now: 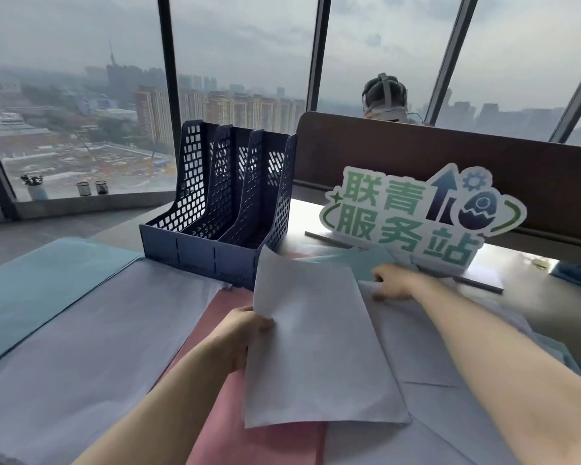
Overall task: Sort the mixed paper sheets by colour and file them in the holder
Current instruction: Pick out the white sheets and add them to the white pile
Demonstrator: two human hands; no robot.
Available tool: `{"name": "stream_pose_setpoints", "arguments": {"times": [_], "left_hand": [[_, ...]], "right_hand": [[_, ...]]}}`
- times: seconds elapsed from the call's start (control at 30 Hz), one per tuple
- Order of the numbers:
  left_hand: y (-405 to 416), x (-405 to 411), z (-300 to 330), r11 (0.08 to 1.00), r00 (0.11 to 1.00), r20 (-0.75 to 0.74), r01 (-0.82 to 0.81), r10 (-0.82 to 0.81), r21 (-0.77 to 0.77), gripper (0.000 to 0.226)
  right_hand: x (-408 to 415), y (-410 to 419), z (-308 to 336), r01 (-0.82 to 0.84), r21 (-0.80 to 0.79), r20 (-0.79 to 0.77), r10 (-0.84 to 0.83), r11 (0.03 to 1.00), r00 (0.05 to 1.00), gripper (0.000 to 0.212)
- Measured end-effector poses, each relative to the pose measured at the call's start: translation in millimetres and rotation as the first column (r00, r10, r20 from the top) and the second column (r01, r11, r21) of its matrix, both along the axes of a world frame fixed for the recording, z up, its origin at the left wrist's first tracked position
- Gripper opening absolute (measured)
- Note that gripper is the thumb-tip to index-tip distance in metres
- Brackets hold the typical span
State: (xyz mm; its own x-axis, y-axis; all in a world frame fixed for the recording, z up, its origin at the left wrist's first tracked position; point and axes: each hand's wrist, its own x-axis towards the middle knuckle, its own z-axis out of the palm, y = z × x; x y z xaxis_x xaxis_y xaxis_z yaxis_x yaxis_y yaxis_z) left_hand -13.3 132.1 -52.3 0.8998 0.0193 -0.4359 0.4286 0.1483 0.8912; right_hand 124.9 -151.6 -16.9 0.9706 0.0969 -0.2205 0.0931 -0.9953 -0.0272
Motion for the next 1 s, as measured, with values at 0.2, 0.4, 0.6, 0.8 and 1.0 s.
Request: {"name": "stream_pose_setpoints", "arguments": {"times": [0.2, 0.4, 0.6, 0.8, 1.0], "left_hand": [[3, -1, -2, 1.0, 1.0, -0.011, -0.011, 0.011, -0.023, 0.025], [2, -1, -5, 1.0, 1.0, -0.006, -0.024, 0.024, 0.012, 0.028], [-2, -1, -4, 0.997, 0.997, -0.029, -0.068, 0.069, 0.046, 0.026], [0, -4, 1, 0.995, 0.998, -0.043, -0.05, 0.046, -0.092, 0.05], [0, -8, -2, 0.998, 0.997, 0.082, 0.001, -0.005, 0.055, 0.028]], "right_hand": [[-29, -39, 27, 0.354, 0.203, 0.497, -0.407, 0.913, 0.766, 0.018], [-58, -49, 71, 0.027, 0.79, 0.451, -0.61, 0.613, 0.651, 0.017], [-89, -31, 53, 0.032, 0.953, 0.19, -0.675, 0.301, 0.713, 0.009], [-107, 28, -18, 0.174, 0.84, 0.12, -0.489, 0.513, 0.864, 0.024], [-124, 32, -23, 0.292, 0.442, 0.26, -0.432, 0.848, 0.863, 0.038]]}}
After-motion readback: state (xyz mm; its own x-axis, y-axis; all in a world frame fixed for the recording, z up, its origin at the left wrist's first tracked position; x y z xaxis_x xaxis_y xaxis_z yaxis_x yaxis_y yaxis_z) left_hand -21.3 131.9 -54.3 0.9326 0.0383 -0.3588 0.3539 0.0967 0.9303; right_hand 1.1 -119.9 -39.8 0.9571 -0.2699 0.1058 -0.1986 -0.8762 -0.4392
